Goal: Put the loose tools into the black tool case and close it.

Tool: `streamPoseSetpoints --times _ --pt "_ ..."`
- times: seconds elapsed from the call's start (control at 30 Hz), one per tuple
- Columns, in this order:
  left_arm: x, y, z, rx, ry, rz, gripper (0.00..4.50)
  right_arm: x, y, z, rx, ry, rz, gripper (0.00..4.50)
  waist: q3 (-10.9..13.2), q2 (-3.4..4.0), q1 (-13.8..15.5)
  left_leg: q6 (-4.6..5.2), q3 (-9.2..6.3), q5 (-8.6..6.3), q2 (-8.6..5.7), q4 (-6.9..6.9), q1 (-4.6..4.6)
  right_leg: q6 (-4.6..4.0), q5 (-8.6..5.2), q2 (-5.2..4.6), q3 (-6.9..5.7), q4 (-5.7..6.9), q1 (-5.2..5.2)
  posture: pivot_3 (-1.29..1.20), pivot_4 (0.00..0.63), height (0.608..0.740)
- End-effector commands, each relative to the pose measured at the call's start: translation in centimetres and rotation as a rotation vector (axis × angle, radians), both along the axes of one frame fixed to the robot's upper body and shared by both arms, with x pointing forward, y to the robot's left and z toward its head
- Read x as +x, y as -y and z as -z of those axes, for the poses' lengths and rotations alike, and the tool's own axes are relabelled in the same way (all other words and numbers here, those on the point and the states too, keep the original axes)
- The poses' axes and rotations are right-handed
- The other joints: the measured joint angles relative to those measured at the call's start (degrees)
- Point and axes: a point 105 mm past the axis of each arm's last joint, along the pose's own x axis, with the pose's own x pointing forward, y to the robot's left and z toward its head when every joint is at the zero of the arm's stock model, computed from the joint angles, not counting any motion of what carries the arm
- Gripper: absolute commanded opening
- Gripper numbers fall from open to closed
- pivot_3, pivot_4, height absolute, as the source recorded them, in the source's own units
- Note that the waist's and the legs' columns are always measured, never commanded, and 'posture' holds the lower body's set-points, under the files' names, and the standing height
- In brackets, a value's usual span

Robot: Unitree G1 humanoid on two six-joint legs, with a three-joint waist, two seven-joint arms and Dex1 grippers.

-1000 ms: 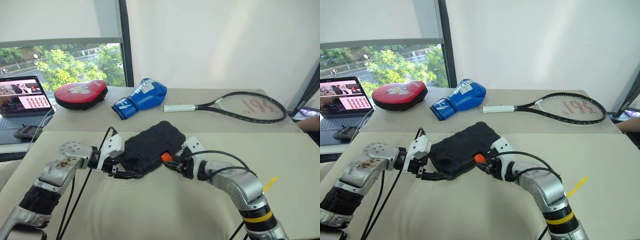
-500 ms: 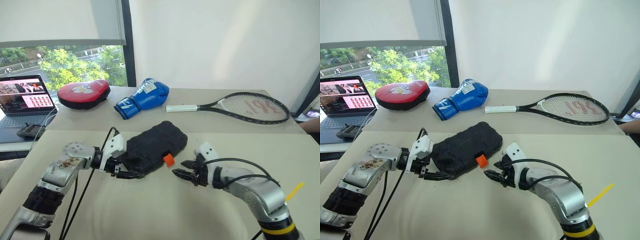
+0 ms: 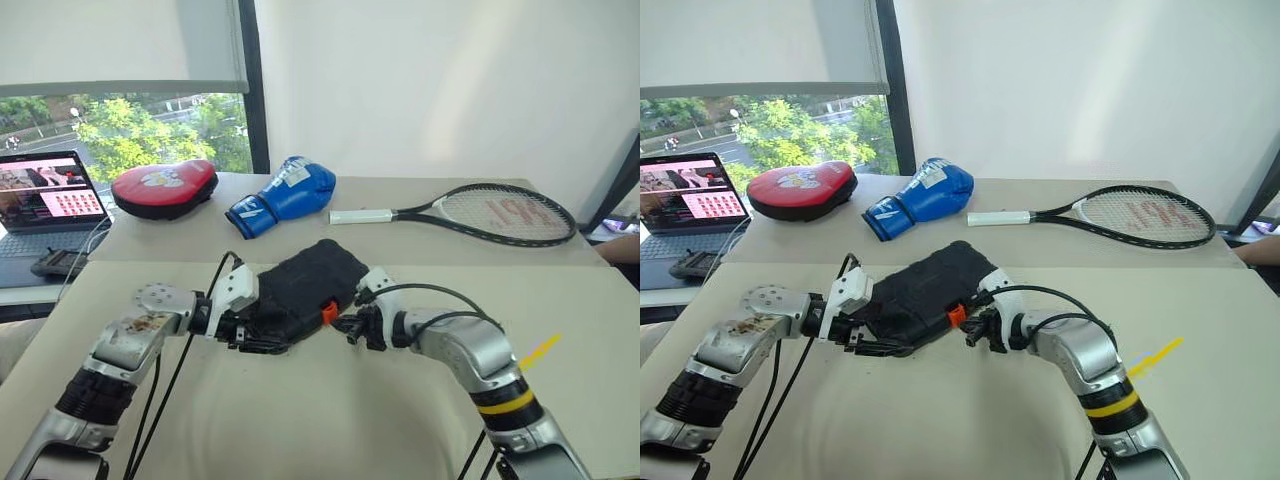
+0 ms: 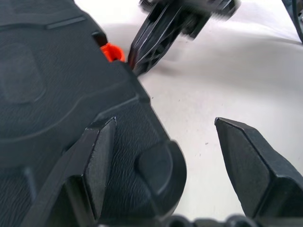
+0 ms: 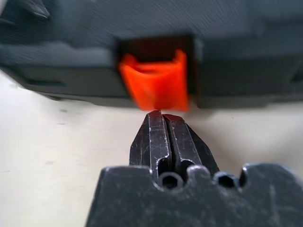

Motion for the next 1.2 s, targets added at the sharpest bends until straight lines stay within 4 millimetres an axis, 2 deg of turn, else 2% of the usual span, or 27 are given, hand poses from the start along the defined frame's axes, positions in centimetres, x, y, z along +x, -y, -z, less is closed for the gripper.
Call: streamPoseSetpoints --times 0.03,0.27,0.37,0.47,0.5,0.63,0.67,0.8,0.83,0.93,1.03,1.07,1.2 --pt "-0.2 0.3 -0.4 0.002 0.005 0.004 3.56 0.4 -0.7 -2.5 0.063 0.103 -0.029 0.04 0.00 0.00 -0.02 -0.04 0.00 0.03 0.02 0.00 -0.01 0.00 0.00 0.02 0.00 -0.01 0.00 0.00 0.150 0.740" --pt "-0.2 0.6 -1.0 -0.046 -0.004 -0.018 3.56 -0.7 -0.3 -2.8 0.100 0.152 -0.048 0.04 0.00 0.00 -0.04 -0.13 -0.01 0.08 0.02 -0.01 -0.03 0.00 0.00 0.02 0.02 -0.02 -0.03 0.00 0.150 0.740" --pt "-0.3 0.7 -2.0 -0.130 -0.028 -0.070 3.56 -2.0 1.4 -2.8 0.089 0.210 -0.027 0.04 0.00 0.01 0.02 -0.01 -0.03 0.01 0.03 -0.02 -0.08 0.01 -0.01 0.00 0.01 -0.04 -0.06 0.00 0.150 0.740" --pt "0.0 0.4 -3.3 -0.261 0.025 -0.167 3.56 -3.5 4.1 -4.7 0.136 0.337 0.039 0.04 0.01 0.01 0.53 -0.05 -0.07 0.02 0.00 0.00 -0.15 0.08 -0.05 -0.07 -0.03 -0.06 -0.05 0.00 0.150 0.740" --pt "-0.7 0.0 -4.1 -0.332 0.018 -0.169 3.56 -4.4 5.1 -5.6 0.154 0.384 0.048 0.30 0.01 0.02 0.71 -0.14 -0.07 0.07 -0.02 0.01 -0.17 0.09 -0.05 -0.10 -0.02 -0.07 -0.03 0.00 0.150 0.740" --pt "-2.5 -1.9 -3.7 -0.378 -0.018 -0.255 4.48 -8.1 7.8 -7.1 0.155 0.465 0.047 1.42 0.02 0.04 0.66 -0.17 -0.07 0.08 -0.08 -0.03 -0.21 0.21 -0.11 -0.32 0.01 -0.12 -0.06 0.00 0.150 0.740" --pt "-2.9 -2.2 -3.5 -0.381 -0.028 -0.270 4.50 -8.6 8.3 -7.2 0.150 0.470 0.050 1.75 0.02 0.04 0.65 -0.19 -0.05 0.06 -0.08 -0.02 -0.06 0.22 -0.12 -0.31 0.01 -0.15 0.06 0.00 0.150 0.740" --pt "-5.6 -5.7 -1.6 -0.334 -0.063 -0.423 4.50 -12.3 11.8 -8.1 0.071 0.492 0.083 3.09 0.04 0.10 0.84 0.07 -0.07 -0.17 -0.04 -0.12 0.07 0.21 -0.13 -0.37 0.02 -0.15 0.11 0.00 0.150 0.740" --pt "-6.1 -6.4 -1.3 -0.324 -0.067 -0.448 4.50 -12.9 12.3 -8.2 0.058 0.489 0.090 3.54 0.04 0.10 0.93 0.06 -0.06 -0.18 -0.02 -0.15 0.11 0.21 -0.13 -0.40 0.04 -0.15 0.12 0.00 0.150 0.740" --pt "-7.4 -8.2 -0.2 -0.287 -0.077 -0.519 4.50 -14.4 13.9 -8.4 0.013 0.480 0.106 4.47 0.06 0.12 1.39 0.07 -0.07 -0.19 0.02 -0.13 0.26 0.18 -0.13 -0.39 0.04 -0.14 0.26 0.00 0.150 0.740" --pt "-8.0 -9.6 0.8 -0.234 -0.064 -0.581 4.50 -15.7 14.7 -8.0 -0.026 0.438 0.082 4.47 0.09 0.19 1.78 0.01 -0.07 -0.23 0.07 -0.13 0.46 0.10 -0.22 -0.51 0.04 -0.19 0.48 0.00 0.150 0.740" --pt "-8.1 -10.0 1.1 -0.209 -0.055 -0.596 4.50 -16.0 14.9 -7.8 -0.040 0.423 0.065 4.47 0.10 0.20 1.94 -0.35 -0.07 -0.43 0.09 -0.13 0.56 -0.04 -0.62 -0.60 0.02 -0.22 0.57 0.00 0.150 0.740" --pt "-8.4 -10.4 1.1 -0.212 -0.064 -0.587 4.50 -16.3 15.4 -7.5 -0.068 0.409 0.050 4.47 0.10 0.21 2.25 -0.36 -0.06 -0.44 0.09 -0.13 0.76 0.04 -0.73 -0.63 0.01 -0.21 0.79 0.00 0.150 0.740"
